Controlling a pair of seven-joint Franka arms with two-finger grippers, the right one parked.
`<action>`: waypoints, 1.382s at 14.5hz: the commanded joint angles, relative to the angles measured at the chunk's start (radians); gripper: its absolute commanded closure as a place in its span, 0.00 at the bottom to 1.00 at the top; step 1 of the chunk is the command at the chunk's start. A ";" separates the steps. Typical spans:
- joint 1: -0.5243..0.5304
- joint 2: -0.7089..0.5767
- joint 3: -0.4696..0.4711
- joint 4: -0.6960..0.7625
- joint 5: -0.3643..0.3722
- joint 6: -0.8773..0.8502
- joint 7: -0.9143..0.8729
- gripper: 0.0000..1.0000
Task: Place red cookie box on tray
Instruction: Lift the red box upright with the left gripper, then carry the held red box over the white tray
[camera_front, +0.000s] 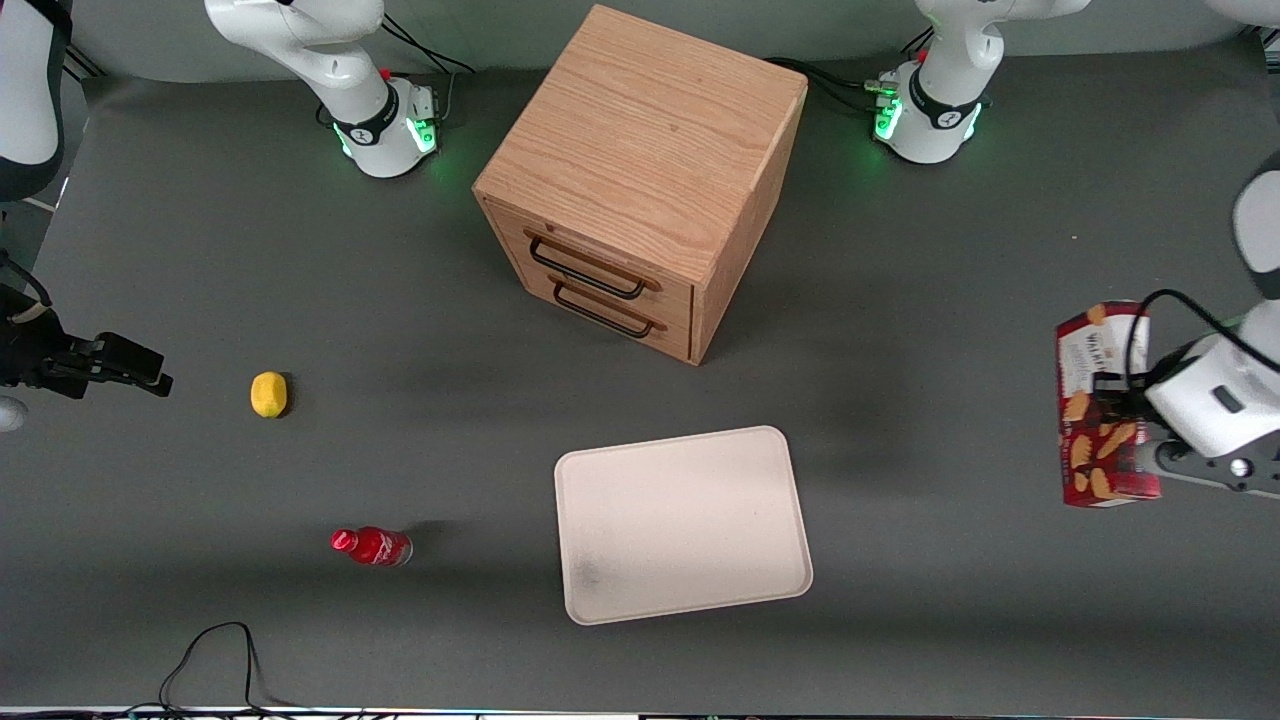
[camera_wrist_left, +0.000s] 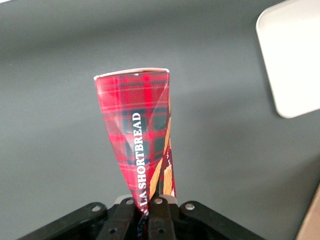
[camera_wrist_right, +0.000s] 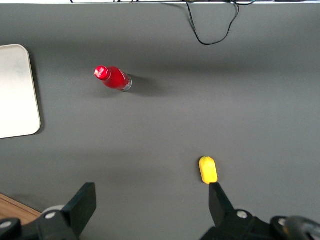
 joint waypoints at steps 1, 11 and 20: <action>-0.078 0.054 0.010 0.087 0.008 -0.003 -0.164 1.00; -0.311 0.244 0.007 0.263 -0.049 0.135 -0.603 1.00; -0.379 0.361 0.009 0.299 -0.043 0.224 -0.666 1.00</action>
